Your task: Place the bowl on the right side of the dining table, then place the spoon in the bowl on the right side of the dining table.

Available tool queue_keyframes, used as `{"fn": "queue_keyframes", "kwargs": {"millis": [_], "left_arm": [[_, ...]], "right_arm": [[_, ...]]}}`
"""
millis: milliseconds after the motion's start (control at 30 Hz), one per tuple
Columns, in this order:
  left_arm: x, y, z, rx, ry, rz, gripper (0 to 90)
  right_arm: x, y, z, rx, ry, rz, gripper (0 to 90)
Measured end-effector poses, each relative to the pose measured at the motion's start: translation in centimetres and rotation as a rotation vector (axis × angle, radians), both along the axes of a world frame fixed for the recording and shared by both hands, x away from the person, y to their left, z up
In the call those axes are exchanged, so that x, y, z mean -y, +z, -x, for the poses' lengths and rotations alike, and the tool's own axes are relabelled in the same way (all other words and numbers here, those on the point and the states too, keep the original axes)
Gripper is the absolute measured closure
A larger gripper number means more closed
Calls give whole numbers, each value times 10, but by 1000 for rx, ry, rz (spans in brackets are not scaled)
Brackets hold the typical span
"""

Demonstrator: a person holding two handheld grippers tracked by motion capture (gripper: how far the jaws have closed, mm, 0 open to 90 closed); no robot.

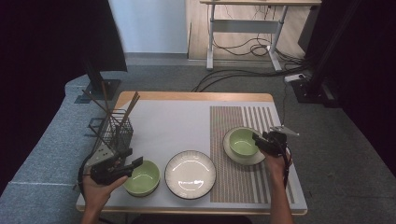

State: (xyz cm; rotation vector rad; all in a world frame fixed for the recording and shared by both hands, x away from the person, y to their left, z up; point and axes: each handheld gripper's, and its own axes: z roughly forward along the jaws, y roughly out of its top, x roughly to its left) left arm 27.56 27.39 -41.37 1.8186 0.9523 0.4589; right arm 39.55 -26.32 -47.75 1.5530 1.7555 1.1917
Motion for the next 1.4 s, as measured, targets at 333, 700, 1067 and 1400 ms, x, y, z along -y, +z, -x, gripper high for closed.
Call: {"fn": "queue_keyframes", "kwargs": {"millis": [333,700,1067,1400], "left_arm": [[-6,2,0,8,13,11,410],[-7,-1,-3,-8,17,8,409],[-16,1,-2,2,42,23,410],[-36,4,-2,6,89,50,410]], "right_arm": [[-11,11,6,46,92,-15,442],[-27,22,12,79,174,-17,439],[-38,22,11,66,209,-12,439],[-45,21,12,56,217,1,435]]}}
